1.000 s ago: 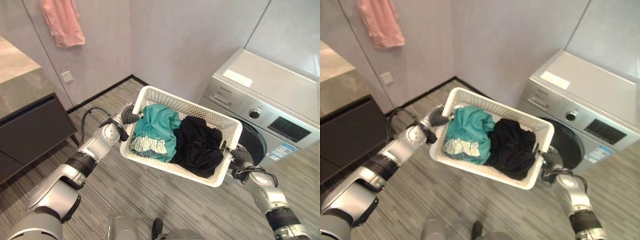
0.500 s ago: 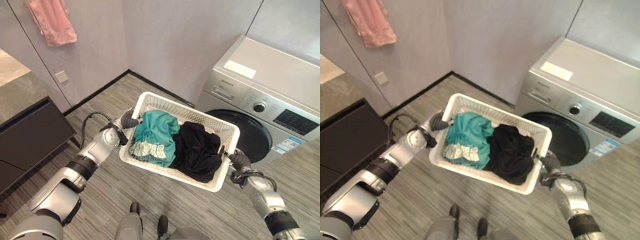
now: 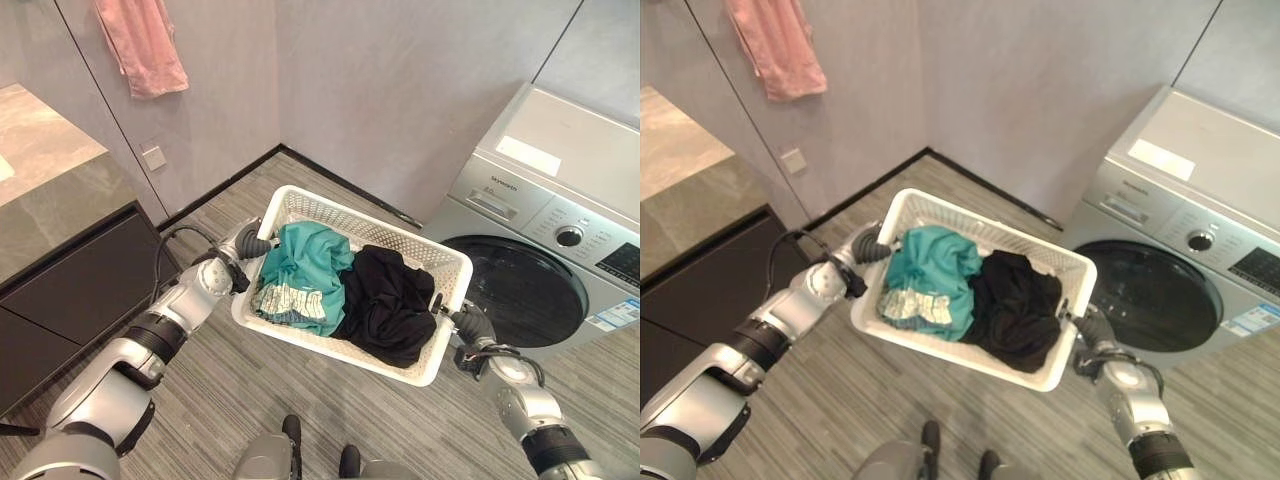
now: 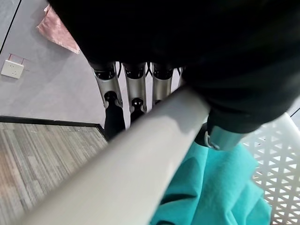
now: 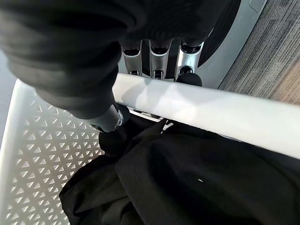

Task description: Grab the laundry basket,head to the washer,open it,put in the laundry and shut it.

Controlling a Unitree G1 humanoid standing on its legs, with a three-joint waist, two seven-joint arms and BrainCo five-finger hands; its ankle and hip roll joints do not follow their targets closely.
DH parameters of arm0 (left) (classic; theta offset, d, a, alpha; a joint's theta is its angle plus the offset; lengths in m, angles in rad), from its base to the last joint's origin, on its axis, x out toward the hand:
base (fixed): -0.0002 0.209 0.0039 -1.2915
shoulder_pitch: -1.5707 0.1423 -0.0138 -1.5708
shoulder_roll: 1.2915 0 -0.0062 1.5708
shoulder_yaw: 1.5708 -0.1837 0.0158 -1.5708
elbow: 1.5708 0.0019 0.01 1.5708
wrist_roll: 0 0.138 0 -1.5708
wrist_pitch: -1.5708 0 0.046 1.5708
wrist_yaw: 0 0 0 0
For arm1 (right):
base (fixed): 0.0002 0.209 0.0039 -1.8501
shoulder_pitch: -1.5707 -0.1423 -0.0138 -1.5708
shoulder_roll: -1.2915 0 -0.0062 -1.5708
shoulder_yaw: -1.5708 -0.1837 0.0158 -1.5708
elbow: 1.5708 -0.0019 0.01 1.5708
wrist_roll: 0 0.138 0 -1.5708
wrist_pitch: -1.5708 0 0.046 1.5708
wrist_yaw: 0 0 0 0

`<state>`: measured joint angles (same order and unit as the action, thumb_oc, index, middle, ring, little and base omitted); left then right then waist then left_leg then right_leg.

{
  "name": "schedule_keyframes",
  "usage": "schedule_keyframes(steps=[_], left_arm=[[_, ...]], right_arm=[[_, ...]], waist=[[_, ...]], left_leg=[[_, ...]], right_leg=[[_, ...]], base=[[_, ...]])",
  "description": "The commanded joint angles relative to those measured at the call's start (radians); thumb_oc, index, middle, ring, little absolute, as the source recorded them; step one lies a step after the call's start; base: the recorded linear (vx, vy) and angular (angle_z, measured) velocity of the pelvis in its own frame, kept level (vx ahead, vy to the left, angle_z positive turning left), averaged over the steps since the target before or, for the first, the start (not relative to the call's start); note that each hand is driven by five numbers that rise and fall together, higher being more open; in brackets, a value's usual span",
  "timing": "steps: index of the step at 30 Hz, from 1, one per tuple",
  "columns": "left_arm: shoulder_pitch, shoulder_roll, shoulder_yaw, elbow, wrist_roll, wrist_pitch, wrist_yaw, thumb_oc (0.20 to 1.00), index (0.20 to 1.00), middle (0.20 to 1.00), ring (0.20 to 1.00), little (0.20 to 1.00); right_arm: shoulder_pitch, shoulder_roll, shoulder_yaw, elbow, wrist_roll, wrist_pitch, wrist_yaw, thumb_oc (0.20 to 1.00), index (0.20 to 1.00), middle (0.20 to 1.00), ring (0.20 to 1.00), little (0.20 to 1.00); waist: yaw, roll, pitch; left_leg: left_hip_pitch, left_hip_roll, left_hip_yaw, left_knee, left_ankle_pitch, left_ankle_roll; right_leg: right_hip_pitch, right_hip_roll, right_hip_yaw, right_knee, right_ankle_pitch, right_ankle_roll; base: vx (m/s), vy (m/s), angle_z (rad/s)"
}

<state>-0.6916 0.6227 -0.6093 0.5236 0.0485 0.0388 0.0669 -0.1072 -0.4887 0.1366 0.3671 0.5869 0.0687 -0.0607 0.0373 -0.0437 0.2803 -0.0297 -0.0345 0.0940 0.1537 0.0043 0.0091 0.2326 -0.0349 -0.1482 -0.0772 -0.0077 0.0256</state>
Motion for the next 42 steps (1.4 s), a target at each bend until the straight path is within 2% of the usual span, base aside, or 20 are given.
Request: schedule_keyframes(steps=[1, 2, 8, 17, 25, 28, 32, 35, 37, 38, 39, 42], left_arm=[[-0.017, -0.009, 0.087, 0.029, -0.003, -0.066, 0.033, 0.2, 0.2, 0.2, 0.2, 0.2], [0.204, -0.073, 0.353, -0.133, 0.075, -0.045, 0.094, 0.2, 0.2, 0.2, 0.2, 0.2], [0.198, -0.075, 0.347, -0.128, 0.08, -0.042, 0.088, 0.2, 0.2, 0.2, 0.2, 0.2], [0.224, -0.07, 0.368, -0.142, 0.087, -0.04, 0.081, 0.2, 0.2, 0.2, 0.2, 0.2], [0.242, -0.051, 0.404, -0.176, 0.096, -0.033, 0.067, 0.2, 0.2, 0.2, 0.2, 0.2], [0.225, -0.018, 0.42, -0.203, 0.077, -0.037, 0.053, 0.2, 0.2, 0.2, 0.2, 0.2], [0.171, -0.005, 0.402, -0.198, 0.061, -0.041, 0.051, 0.2, 0.2, 0.2, 0.2, 0.2], [0.083, -0.006, 0.36, -0.187, 0.041, -0.049, 0.044, 0.2, 0.2, 0.2, 0.2, 0.2], [0.018, -0.013, 0.322, -0.177, 0.036, -0.051, 0.048, 0.2, 0.2, 0.2, 0.2, 0.2], [-0.038, -0.028, 0.278, -0.16, 0.037, -0.049, 0.05, 0.2, 0.2, 0.2, 0.2, 0.2], [-0.041, -0.029, 0.277, -0.159, 0.037, -0.05, 0.05, 0.2, 0.2, 0.2, 0.2, 0.2], [-0.073, -0.022, 0.254, -0.165, 0.027, -0.043, 0.038, 0.2, 0.2, 0.2, 0.2, 0.2]], right_arm=[[0.015, -0.089, -0.105, -0.03, -0.008, -0.131, 0.008, 0.2, 0.2, 0.2, 0.2, 0.2], [0.041, 0.021, 0.04, 0.041, -0.264, -0.051, 0.039, 0.2, 0.2, 0.2, 0.2, 0.2], [0.039, 0.014, 0.028, 0.025, -0.26, -0.052, 0.033, 0.2, 0.2, 0.2, 0.2, 0.2], [0.053, 0.01, 0.012, -0.036, -0.275, -0.051, 0.03, 0.2, 0.2, 0.2, 0.2, 0.2], [0.077, -0.026, -0.036, -0.172, -0.25, -0.05, 0.048, 0.2, 0.2, 0.2, 0.2, 0.2], [0.072, -0.087, -0.088, -0.266, -0.201, -0.048, 0.068, 0.2, 0.2, 0.2, 0.2, 0.2], [0.062, -0.131, -0.099, -0.3, -0.168, -0.046, 0.085, 0.2, 0.2, 0.2, 0.2, 0.2], [0.091, -0.178, -0.151, -0.351, -0.14, -0.049, 0.099, 0.2, 0.2, 0.2, 0.2, 0.2], [0.116, -0.205, -0.2, -0.377, -0.124, -0.055, 0.094, 0.2, 0.2, 0.2, 0.2, 0.2], [0.138, -0.227, -0.239, -0.409, -0.107, -0.061, 0.089, 0.2, 0.2, 0.2, 0.2, 0.2], [0.139, -0.227, -0.241, -0.41, -0.107, -0.061, 0.089, 0.2, 0.2, 0.2, 0.2, 0.2], [0.125, -0.265, -0.254, -0.419, -0.096, -0.071, 0.09, 0.2, 0.2, 0.2, 0.2, 0.2]], waist=[[0.01, 0.034, -0.139], [0.004, 0.048, -0.169], [-0.001, 0.048, -0.176], [-0.003, 0.049, -0.177], [-0.009, 0.043, -0.17], [-0.023, 0.025, -0.15], [-0.03, 0.011, -0.139], [-0.05, 0.001, -0.133], [-0.076, 0.002, -0.125], [-0.106, 0.005, -0.104], [-0.104, 0.004, -0.103], [-0.131, 0.024, -0.078]], left_leg=[[-0.042, 0.083, -0.054, 0.068, 0.042, -0.043], [0.126, 0.11, 0.199, -0.241, -0.051, -0.04], [0.135, 0.113, 0.193, -0.241, -0.054, -0.042], [0.152, 0.113, 0.192, -0.241, -0.063, -0.041], [0.164, 0.118, 0.207, -0.241, -0.069, -0.043], [0.168, 0.116, 0.25, -0.203, -0.092, -0.033], [0.154, 0.111, 0.278, -0.157, -0.124, -0.019], [0.146, 0.095, 0.285, -0.136, -0.146, 0.002], [0.145, 0.082, 0.273, -0.143, -0.148, 0.018], [0.147, 0.075, 0.265, -0.139, -0.151, 0.031], [0.147, 0.074, 0.266, -0.138, -0.152, 0.031], [0.189, 0.065, 0.265, -0.143, -0.187, 0.051]], right_leg=[[-0.024, -0.008, -0.016, 0.066, -0.07, 0.027], [-0.115, -0.215, -0.183, -0.01, 0.075, 0.13], [-0.103, -0.211, -0.203, -0.01, 0.07, 0.127], [-0.097, -0.206, -0.196, -0.01, 0.067, 0.123], [-0.101, -0.205, -0.186, -0.01, 0.072, 0.125], [-0.136, -0.21, -0.137, -0.007, 0.098, 0.136], [-0.165, -0.221, -0.097, 0.004, 0.115, 0.146], [-0.199, -0.244, -0.076, 0.063, 0.125, 0.161], [-0.237, -0.255, -0.054, 0.157, 0.123, 0.165], [-0.285, -0.238, -0.02, 0.263, 0.106, 0.162], [-0.288, -0.239, -0.019, 0.268, 0.103, 0.162], [-0.346, -0.226, -0.026, 0.41, 0.07, 0.173]], base=[[0.0, 0.0, 0.0], [-0.01, -0.007, -0.09], [0.01, -0.011, 0.21], [0.03, 0.002, 0.08], [0.02, 0.012, -0.07], [-0.03, 0.071, -0.3], [-0.04, 0.095, -0.51], [-0.03, 0.144, -0.4], [-0.03, 0.18, -0.15], [-0.03, 0.142, 0.04], [-0.03, 0.139, 0.08], [0.08, 0.142, -0.18]])
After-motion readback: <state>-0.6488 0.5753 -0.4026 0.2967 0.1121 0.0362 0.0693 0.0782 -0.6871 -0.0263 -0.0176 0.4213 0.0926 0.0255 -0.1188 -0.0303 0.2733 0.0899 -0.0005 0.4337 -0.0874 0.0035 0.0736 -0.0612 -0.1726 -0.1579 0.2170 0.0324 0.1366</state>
